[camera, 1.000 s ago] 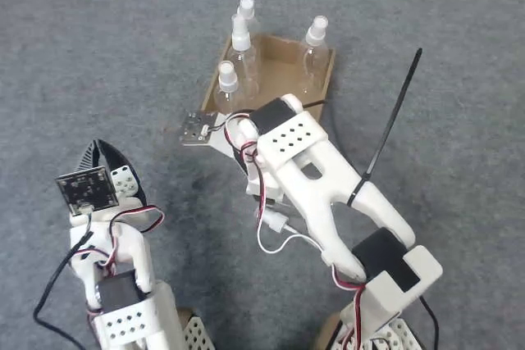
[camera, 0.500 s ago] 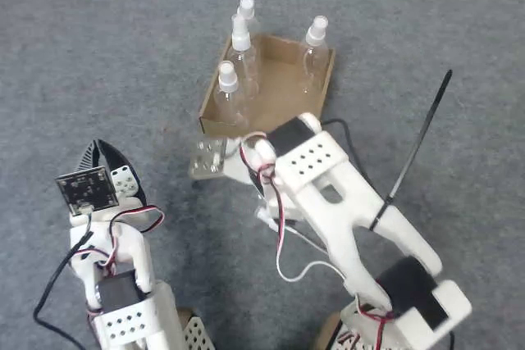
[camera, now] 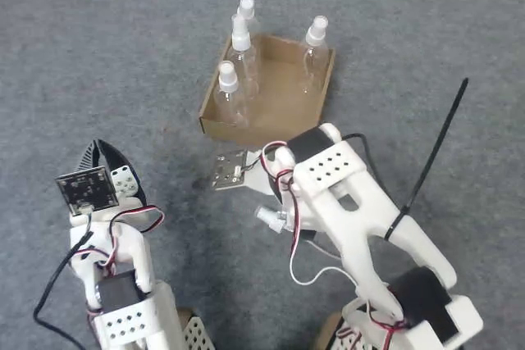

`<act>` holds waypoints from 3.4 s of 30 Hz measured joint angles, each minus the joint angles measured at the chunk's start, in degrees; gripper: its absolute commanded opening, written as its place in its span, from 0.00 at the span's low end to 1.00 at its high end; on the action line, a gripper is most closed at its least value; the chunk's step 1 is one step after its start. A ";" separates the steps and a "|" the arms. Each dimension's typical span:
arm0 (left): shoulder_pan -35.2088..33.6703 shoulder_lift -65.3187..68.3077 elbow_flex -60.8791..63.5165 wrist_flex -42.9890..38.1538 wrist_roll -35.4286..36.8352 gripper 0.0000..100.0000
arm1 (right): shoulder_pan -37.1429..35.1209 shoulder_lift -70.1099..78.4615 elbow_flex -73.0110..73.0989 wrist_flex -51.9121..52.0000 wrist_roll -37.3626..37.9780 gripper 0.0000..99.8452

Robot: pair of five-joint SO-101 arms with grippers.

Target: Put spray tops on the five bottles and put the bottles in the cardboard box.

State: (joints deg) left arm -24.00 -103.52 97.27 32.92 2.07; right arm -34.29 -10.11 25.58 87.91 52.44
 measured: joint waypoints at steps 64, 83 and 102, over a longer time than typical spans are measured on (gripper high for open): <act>0.00 0.00 0.00 0.00 0.00 0.01 | -10.11 16.97 -0.97 -31.82 -19.96 0.01; 0.00 0.00 0.00 0.00 0.00 0.01 | -10.02 13.27 -2.46 -30.33 -31.12 0.01; 7.21 0.00 0.00 0.00 10.64 0.01 | -5.19 7.12 -2.46 -29.98 -31.30 0.01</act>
State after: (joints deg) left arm -16.79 -103.52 97.27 32.92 12.70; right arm -39.47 -2.99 23.12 57.93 21.14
